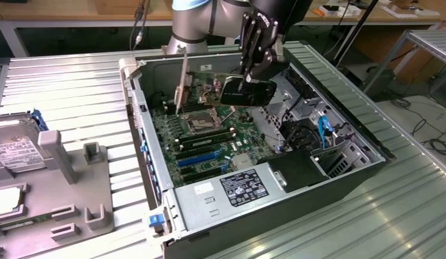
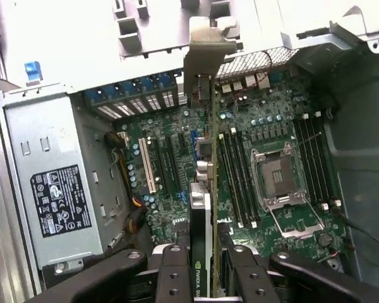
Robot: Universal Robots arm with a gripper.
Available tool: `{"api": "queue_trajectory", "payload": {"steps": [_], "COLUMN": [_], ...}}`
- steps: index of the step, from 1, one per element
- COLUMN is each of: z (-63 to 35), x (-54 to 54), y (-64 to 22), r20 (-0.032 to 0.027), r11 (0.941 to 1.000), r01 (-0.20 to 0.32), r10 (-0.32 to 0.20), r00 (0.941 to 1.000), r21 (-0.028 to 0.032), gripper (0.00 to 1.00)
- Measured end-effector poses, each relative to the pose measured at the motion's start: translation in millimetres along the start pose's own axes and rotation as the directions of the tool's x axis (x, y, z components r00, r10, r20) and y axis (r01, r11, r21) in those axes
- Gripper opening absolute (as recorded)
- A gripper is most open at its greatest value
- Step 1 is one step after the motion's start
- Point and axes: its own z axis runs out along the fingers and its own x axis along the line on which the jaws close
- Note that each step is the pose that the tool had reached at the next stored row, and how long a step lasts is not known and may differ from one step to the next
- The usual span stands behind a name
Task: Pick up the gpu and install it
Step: 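Insert the gpu into the slot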
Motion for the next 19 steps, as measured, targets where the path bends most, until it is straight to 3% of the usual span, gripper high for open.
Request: {"api": "queue_trajectory", "payload": {"steps": [2, 4, 6, 8, 9, 15, 16, 17, 19], "z": [0.0, 0.0, 0.0, 0.0, 0.0, 0.9, 1.2, 2.1, 3.0], "x": [0.0, 0.0, 0.0, 0.0, 0.0, -1.0, -1.7, -3.2, -4.4], "y": [0.0, 0.0, 0.0, -0.1, -0.1, 0.0, 0.1, 0.3, 0.5], "r20": [-0.0056, -0.0123, -0.0178, -0.0238, -0.0252, -0.025, -0.0249, -0.0249, -0.0245], "r11": [0.9981, 0.9911, 0.9812, 0.9657, 0.9619, 0.963, 0.9642, 0.9661, 0.9679], "r01": [0.062, 0.133, 0.193, 0.26, 0.273, 0.269, 0.265, 0.258, 0.251], "r10": [-0.062, -0.133, -0.193, -0.26, -0.273, -0.269, -0.265, -0.258, -0.25], "r00": [0.9981, 0.991, 0.9811, 0.9654, 0.9616, 0.9627, 0.9639, 0.9659, 0.9679], "r21": [-0.0003, -0.0011, -0.0021, -0.0037, -0.0041, -0.0008, 0.0017, 0.0097, 0.017], "gripper": [0.27, 0.27, 0.27, 0.27, 0.27, 0.27, 0.27, 0.27, 0.27]}}
